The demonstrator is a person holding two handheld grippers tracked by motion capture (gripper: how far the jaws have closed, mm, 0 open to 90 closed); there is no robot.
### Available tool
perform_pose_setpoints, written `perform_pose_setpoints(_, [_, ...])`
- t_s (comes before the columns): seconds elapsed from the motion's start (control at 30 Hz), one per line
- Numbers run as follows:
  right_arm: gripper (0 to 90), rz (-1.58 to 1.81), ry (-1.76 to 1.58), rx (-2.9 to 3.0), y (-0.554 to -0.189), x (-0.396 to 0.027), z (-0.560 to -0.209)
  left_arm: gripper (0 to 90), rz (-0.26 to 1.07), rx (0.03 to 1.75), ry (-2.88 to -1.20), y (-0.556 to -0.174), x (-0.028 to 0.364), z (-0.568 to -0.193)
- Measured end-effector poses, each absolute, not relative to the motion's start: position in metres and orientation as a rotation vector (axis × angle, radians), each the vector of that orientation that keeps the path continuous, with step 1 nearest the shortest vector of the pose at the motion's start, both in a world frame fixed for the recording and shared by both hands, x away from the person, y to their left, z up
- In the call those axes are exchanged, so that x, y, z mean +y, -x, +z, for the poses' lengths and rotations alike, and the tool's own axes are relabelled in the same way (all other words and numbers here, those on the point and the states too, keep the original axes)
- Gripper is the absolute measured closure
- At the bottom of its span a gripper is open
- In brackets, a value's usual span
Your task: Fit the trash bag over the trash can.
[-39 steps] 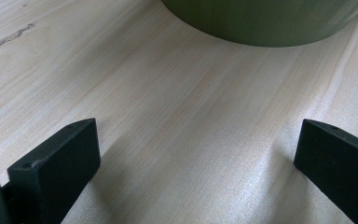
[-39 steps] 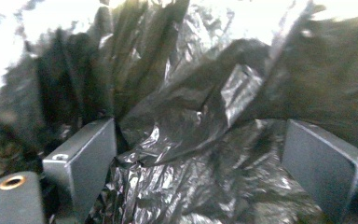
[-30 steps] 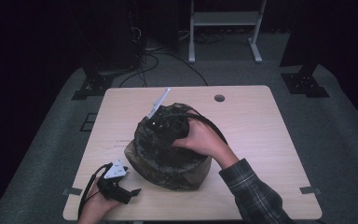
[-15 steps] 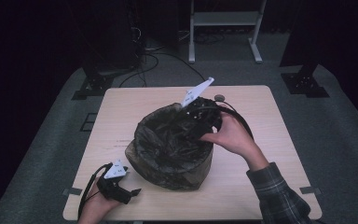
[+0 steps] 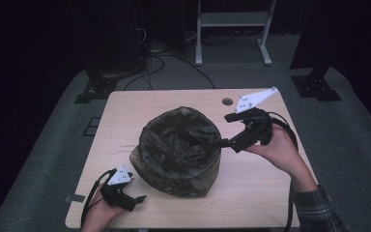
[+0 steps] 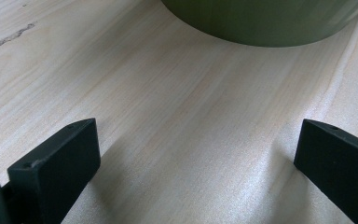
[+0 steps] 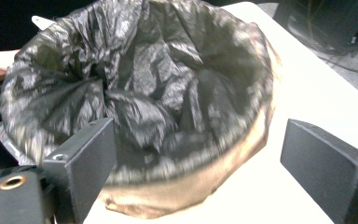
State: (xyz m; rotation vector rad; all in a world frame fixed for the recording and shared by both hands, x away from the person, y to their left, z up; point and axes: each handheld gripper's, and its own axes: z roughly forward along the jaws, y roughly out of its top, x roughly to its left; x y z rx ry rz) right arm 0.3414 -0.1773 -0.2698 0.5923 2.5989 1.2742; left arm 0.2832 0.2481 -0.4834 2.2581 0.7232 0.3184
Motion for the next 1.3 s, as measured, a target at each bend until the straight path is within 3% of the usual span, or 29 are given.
perform_pose_setpoints(0.47, [9.3, 1.322, -0.692, 2.479, -0.305, -0.234, -0.331, 0.0, 0.317, 0.723, -2.260, -0.283, 0.248, -0.483])
perform_pose_setpoints(1.3, [9.3, 1.237, -0.938, 2.429, -0.277, -0.281, -0.463, 0.0, 0.318, 0.725, -2.259, -0.283, 0.248, -0.483])
